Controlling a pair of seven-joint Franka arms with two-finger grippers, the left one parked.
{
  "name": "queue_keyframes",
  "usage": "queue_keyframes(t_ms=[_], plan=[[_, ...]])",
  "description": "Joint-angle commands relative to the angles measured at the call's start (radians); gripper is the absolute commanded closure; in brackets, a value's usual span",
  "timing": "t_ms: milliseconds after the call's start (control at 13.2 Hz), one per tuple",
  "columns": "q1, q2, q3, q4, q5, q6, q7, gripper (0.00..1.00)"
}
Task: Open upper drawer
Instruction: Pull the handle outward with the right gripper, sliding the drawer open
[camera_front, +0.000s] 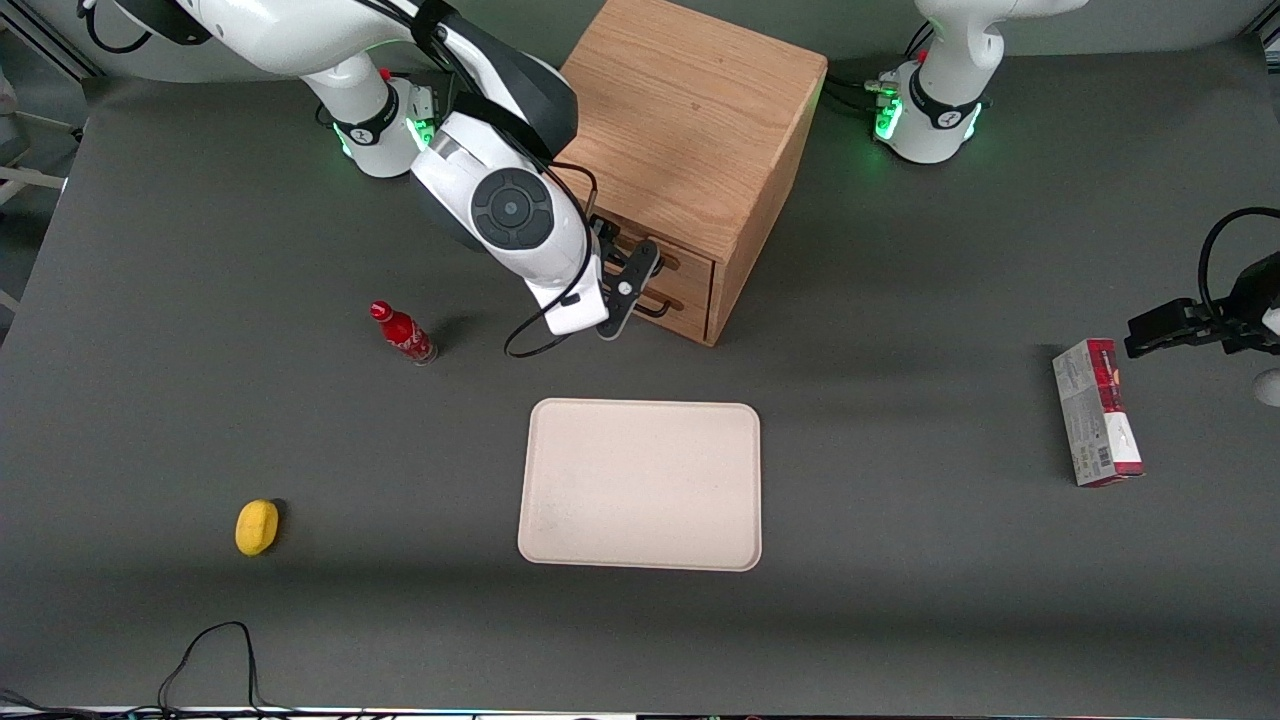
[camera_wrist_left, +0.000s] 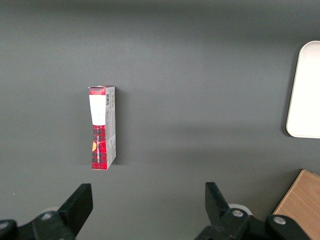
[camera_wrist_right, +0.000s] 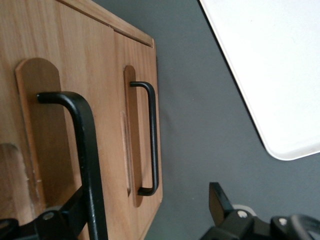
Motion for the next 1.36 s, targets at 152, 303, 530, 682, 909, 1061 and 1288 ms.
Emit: queue_keyframes(t_ms=[152, 303, 530, 682, 909, 1061, 1288], plan=[[-0.007, 0.023, -0.056, 0.05, -0.033, 0.007, -0.141, 0.0], [-0.008, 0.023, -0.104, 0.072, -0.037, -0.001, -0.211, 0.0], [-0.008, 0.09, -0.199, 0.183, -0.034, -0.024, -0.288, 0.0], [-0.01, 0.15, -0.222, 0.292, -0.036, -0.089, -0.288, 0.0], [-0.01, 0.162, -0.267, 0.35, -0.031, -0.11, -0.288, 0.0], [-0.01, 0.159, -0.28, 0.389, -0.036, -0.11, -0.279, 0.0], [-0.008, 0.13, -0.294, 0.405, -0.042, -0.111, -0.278, 0.0]])
